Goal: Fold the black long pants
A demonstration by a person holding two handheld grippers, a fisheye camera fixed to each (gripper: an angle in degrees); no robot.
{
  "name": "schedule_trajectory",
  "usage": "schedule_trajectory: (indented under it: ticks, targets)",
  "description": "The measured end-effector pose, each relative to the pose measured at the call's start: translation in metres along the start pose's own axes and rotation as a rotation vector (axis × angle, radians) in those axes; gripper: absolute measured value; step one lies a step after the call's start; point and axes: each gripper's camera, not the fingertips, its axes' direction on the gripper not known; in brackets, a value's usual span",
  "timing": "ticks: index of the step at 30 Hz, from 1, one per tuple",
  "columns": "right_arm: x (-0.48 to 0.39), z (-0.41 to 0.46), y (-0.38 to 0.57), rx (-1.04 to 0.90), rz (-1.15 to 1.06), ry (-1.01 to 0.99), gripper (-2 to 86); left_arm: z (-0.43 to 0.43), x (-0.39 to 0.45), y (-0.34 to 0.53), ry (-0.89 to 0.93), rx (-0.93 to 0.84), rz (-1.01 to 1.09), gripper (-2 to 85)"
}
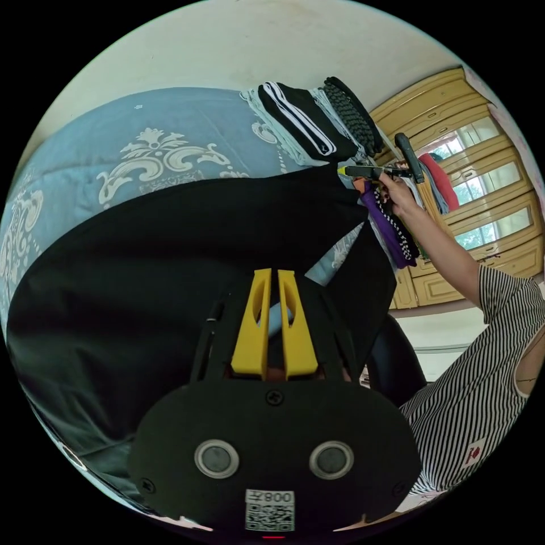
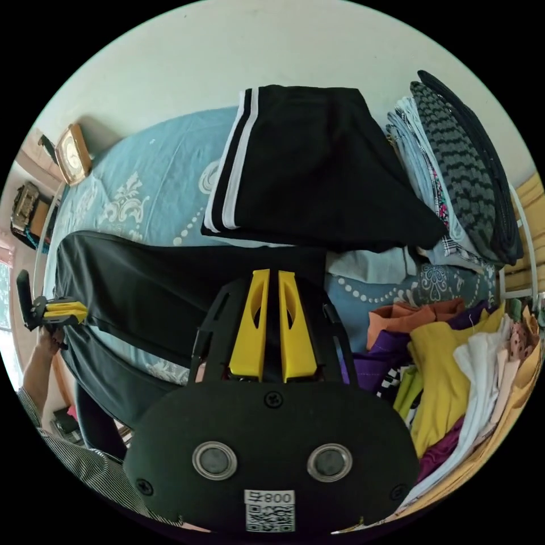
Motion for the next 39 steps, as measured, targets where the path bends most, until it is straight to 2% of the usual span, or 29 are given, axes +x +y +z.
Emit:
schedule_trajectory:
  ticks: [5,9,16,21,24,27,32,37,39]
  targets:
    - [-0.008,0.002,-0.011,0.036,-0.023,-0.188,2.4,0.016,-0.004,-0.026,0.081,0.048,0.006,2.2]
    - [-0.018,0.024,-0.028,-0.005,0.001,-0.101,0.2,0.033,0.006,-0.036,0.103,0.038,0.041,1.8]
    - [-0.009,0.021,-0.043,0.039,0.065,-0.102,-0.2,0.054,0.005,-0.033,0.148,0.027,0.040,1.1]
    - [-0.003,0.014,-0.066,-0.028,0.052,-0.110,-0.3,0.054,0.000,-0.028,0.163,0.046,0.034,1.3]
    - [-0.009,0.008,-0.054,-0.074,-0.003,-0.159,0.1,0.049,0.000,-0.027,0.114,0.056,0.040,2.2]
    - [-0.015,-0.007,-0.024,-0.035,-0.071,-0.195,1.1,0.035,-0.006,-0.027,0.034,0.080,0.036,3.9]
    - [-0.012,-0.028,0.011,0.008,-0.060,-0.075,6.2,0.012,-0.025,-0.035,-0.128,0.066,0.023,6.8]
    - [-0.007,-0.011,0.018,-0.061,0.035,0.043,7.2,0.019,-0.036,-0.034,-0.167,0.006,0.000,6.8]
    - [-0.011,-0.015,0.026,-0.012,0.054,0.051,6.9,0.026,-0.034,-0.028,-0.185,-0.017,0.001,6.4]
